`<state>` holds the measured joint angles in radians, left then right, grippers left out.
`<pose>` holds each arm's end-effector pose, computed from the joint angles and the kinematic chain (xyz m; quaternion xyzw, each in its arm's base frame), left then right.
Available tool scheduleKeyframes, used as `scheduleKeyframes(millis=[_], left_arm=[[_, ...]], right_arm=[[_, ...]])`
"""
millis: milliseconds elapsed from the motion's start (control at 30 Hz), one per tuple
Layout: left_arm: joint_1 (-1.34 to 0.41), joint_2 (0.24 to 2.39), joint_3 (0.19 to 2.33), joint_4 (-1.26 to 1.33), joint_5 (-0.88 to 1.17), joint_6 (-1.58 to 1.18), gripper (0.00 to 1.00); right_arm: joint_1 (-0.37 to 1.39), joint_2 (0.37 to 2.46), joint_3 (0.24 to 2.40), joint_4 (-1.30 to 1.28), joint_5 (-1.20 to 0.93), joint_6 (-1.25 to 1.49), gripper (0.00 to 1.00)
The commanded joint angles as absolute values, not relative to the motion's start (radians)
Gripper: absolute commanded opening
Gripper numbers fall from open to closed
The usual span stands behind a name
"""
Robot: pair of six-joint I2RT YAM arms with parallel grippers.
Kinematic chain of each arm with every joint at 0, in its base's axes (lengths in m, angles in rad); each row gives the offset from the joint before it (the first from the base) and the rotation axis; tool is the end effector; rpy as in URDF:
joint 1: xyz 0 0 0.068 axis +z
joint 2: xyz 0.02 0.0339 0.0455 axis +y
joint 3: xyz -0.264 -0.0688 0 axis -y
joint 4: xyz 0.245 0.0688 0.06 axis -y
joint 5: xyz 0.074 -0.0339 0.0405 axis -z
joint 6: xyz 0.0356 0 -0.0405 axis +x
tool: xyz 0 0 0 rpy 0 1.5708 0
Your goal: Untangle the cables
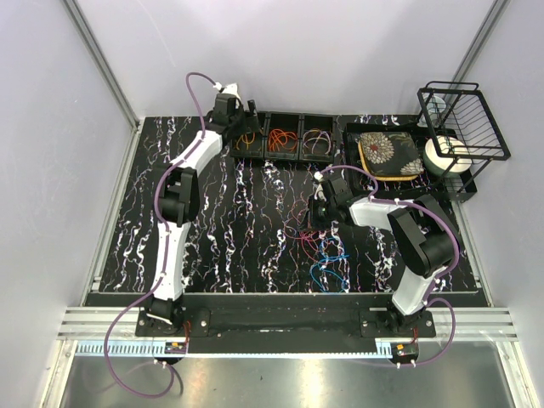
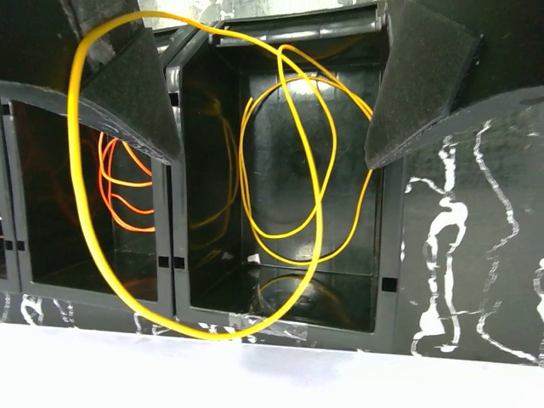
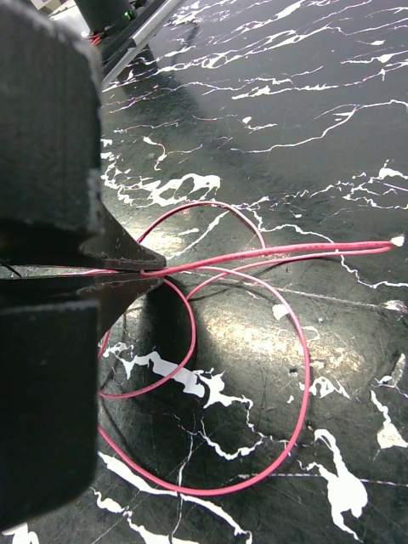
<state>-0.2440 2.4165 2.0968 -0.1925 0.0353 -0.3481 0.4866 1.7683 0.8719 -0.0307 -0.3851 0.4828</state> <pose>0.5475 -0.1376 0.2148 -0.0360 0.8623 -0.1619 0.4784 0.2906 0.1689 0.1329 -0.0623 0.9310 0.3053 0.1901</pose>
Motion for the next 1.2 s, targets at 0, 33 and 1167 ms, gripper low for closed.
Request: scheduleKeyframes(millis=[0,33,1167], left_arm=[[-0.235,2.338,2.154,-0.271,-0.026,-0.325,0.99],[-0.235,2.345,2.161,-0.278,0.051,-0.319,0.99],[-0.239,2.281,2.172,-0.391,0.090,-0.325,0.20]], right_arm=[[0.486,1.798,0.864,-0.072,-0.348,0.457,0.00],[0.485,1.798,0.862,-0.072,-0.348,0.457,0.00],[0.486,1.799,0.862,-0.071,-0.353,0.460,0.00]])
